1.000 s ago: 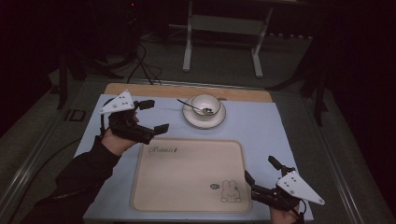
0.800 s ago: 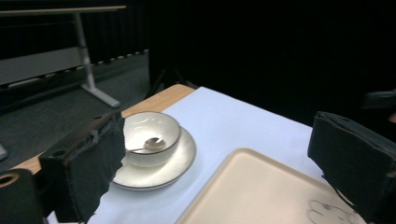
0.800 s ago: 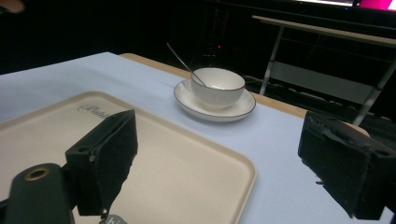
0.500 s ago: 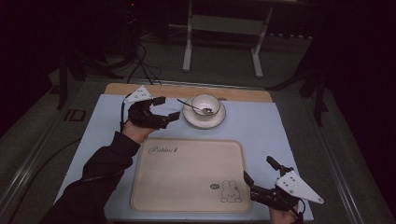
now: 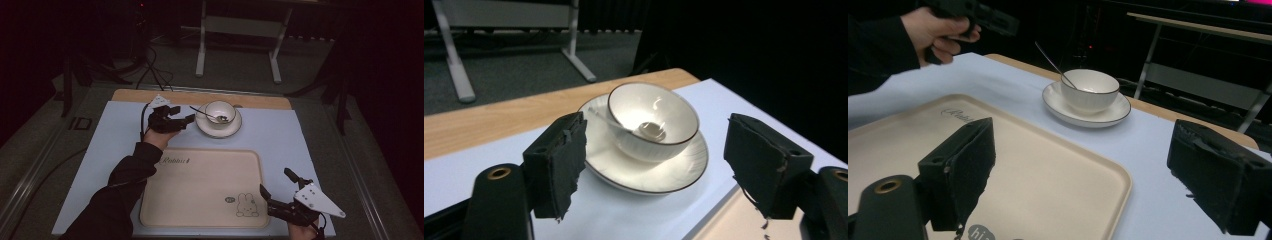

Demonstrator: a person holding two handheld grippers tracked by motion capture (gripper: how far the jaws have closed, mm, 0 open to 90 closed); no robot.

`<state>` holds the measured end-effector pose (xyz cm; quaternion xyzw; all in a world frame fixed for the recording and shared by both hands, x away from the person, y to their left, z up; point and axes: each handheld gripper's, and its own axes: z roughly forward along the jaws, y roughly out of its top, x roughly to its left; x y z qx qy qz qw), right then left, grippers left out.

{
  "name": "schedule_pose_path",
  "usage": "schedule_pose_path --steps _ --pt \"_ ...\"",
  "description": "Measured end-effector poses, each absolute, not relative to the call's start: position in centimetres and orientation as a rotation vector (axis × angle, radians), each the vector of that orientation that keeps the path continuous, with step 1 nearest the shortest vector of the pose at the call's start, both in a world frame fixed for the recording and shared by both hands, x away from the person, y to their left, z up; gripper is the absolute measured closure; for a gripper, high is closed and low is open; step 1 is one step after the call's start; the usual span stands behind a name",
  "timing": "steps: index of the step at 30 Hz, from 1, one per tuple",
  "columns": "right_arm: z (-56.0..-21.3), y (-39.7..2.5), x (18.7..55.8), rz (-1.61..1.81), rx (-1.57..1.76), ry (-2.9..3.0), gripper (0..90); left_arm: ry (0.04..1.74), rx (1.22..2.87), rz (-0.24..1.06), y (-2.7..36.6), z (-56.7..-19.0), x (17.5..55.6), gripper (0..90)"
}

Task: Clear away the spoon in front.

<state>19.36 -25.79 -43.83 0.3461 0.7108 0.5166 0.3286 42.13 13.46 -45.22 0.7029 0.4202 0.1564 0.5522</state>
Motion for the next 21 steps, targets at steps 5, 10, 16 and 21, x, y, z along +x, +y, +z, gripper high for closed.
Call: schedule_pose_path --steps 5,10,16,21 --pt "-43.9 -25.8 19.4 1.357 0.908 1.861 11.9 1.047 1.663 0.374 13.0 -46.1 43.2 29.4" --pt "-43.9 -25.9 19.4 1.359 0.913 1.861 11.9 1.090 1.651 0.353 12.8 -46.8 44.2 31.6" --pt "-43.9 -25.9 19.5 1.359 0.914 1.865 12.0 1.142 1.637 0.363 12.2 -47.4 45.1 34.7" --pt "-43.9 -26.0 19.5 1.361 0.919 1.868 12.0 1.197 1.587 0.347 12.0 -47.9 45.8 41.3"
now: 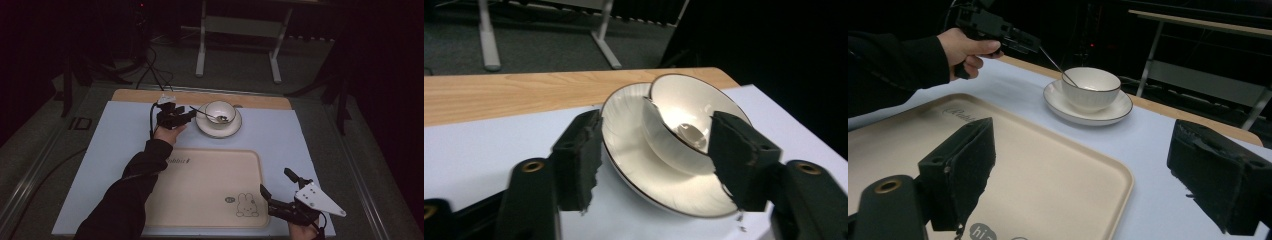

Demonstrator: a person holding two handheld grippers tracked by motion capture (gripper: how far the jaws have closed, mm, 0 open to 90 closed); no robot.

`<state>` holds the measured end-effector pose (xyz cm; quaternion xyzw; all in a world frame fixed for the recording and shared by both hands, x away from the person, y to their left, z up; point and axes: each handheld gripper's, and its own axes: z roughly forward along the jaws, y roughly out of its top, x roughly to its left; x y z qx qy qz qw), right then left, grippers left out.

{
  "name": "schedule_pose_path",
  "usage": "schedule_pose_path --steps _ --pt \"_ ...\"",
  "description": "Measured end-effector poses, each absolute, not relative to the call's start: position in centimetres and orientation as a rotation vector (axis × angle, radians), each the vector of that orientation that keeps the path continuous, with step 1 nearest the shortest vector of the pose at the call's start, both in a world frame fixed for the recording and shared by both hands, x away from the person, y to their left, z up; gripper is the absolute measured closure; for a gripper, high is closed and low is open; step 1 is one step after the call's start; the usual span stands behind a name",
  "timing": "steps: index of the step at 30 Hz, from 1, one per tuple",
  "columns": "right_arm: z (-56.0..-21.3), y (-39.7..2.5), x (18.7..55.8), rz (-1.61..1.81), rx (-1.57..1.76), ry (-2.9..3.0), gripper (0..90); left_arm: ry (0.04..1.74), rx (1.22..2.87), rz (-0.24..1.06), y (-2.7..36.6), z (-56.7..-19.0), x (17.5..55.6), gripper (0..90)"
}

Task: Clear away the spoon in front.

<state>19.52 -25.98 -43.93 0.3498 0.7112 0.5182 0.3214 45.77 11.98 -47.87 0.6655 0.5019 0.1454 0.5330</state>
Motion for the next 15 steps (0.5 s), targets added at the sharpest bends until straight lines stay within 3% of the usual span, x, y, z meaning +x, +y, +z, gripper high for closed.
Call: schedule_pose_path --steps 15 --pt "-44.1 -26.2 19.7 1.364 0.933 1.877 12.0 1.248 1.525 0.303 10.2 -48.9 46.9 56.3"
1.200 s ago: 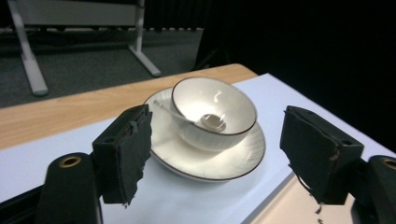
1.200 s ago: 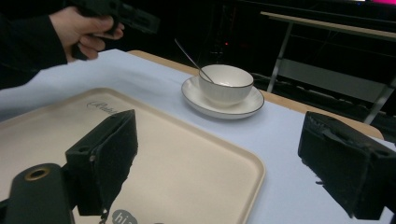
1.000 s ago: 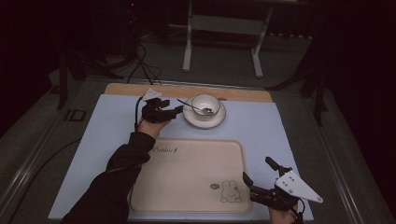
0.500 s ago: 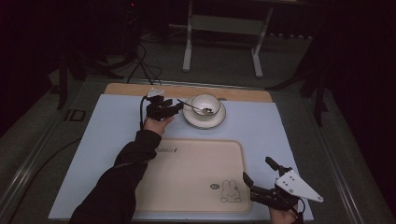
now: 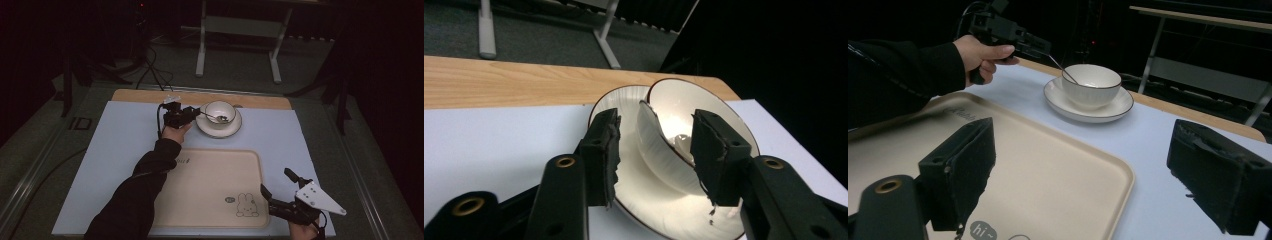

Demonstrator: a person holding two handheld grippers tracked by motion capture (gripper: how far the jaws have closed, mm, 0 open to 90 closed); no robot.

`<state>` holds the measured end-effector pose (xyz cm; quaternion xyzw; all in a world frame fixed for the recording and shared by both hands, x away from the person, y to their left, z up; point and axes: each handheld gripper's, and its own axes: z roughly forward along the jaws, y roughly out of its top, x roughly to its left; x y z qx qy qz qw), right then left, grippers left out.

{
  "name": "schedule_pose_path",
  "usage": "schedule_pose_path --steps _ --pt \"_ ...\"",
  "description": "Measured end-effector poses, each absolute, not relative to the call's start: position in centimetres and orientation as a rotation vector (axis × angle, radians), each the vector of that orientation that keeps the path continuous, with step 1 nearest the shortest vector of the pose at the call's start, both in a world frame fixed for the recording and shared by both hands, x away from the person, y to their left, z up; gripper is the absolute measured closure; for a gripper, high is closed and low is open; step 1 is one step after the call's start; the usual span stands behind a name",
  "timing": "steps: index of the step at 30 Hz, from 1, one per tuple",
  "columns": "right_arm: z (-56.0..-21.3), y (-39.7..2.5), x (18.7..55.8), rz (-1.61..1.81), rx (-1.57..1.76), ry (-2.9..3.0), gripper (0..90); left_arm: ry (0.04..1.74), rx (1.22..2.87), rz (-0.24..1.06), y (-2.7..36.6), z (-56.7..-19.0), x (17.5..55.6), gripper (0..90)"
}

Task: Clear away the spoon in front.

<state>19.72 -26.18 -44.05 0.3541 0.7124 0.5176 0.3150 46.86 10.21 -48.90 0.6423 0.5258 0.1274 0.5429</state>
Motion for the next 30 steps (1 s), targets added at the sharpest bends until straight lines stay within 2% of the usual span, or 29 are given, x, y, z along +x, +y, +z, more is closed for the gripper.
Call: schedule_pose_path --steps 6,9,11,12,20,30 --pt "-44.1 -26.3 19.8 1.365 0.936 1.880 12.0 1.262 1.466 0.319 9.9 -48.8 46.8 60.0" --pt "-44.1 -26.3 19.8 1.366 0.937 1.881 12.1 1.263 1.441 0.336 9.8 -48.6 46.6 69.4" --pt "-44.1 -26.3 19.8 1.366 0.937 1.882 12.1 1.268 1.433 0.338 9.8 -48.6 46.5 71.3" --pt "-44.1 -26.2 19.8 1.365 0.936 1.882 12.1 1.268 1.437 0.343 9.8 -48.5 46.5 76.2" --pt "-44.1 -26.3 19.8 1.367 0.939 1.882 12.1 1.229 1.439 0.326 9.4 -48.2 46.2 88.2" --pt "-44.1 -26.4 19.9 1.373 0.943 1.880 12.1 1.200 1.445 0.306 9.1 -47.5 46.3 89.6"
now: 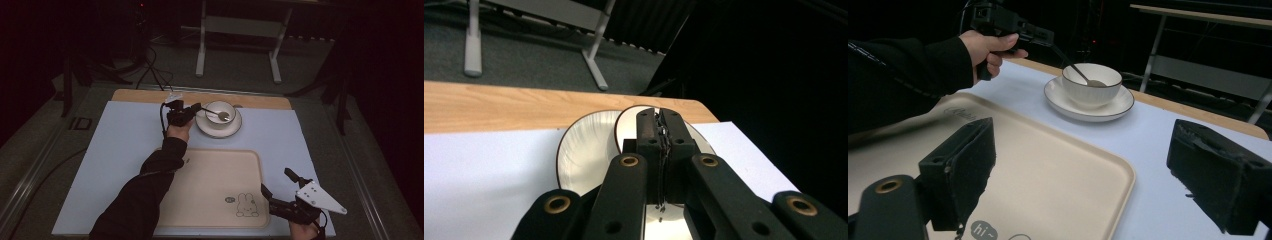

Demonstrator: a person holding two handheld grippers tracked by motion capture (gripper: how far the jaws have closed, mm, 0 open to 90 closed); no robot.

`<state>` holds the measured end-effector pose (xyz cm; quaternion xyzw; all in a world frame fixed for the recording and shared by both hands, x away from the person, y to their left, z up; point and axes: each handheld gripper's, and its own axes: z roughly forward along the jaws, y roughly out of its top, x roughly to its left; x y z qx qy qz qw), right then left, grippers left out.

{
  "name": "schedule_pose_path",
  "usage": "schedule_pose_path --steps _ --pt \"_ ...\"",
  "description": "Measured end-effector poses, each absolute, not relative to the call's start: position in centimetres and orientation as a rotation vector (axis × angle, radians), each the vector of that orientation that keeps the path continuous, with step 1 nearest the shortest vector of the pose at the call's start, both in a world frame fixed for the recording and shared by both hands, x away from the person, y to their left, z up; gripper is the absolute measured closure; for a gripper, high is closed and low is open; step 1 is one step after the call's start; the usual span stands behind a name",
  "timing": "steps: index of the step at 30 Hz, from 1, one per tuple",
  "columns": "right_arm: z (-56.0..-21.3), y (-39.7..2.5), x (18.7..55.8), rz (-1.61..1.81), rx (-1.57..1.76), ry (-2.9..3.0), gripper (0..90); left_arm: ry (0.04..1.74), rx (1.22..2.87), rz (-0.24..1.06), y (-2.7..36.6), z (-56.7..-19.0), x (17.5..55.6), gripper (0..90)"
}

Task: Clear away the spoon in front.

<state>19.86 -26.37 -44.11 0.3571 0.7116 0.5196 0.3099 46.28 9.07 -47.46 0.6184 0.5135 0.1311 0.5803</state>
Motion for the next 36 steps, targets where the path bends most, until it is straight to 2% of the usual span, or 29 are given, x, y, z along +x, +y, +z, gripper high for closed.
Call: schedule_pose_path --steps 14,36 --pt "-44.1 -26.3 19.9 1.379 0.945 1.876 12.1 1.137 1.449 0.320 10.2 -43.6 45.3 89.7" --pt "-44.1 -26.2 19.9 1.375 0.943 1.862 12.1 0.970 1.549 0.335 15.0 -36.0 40.3 89.7"
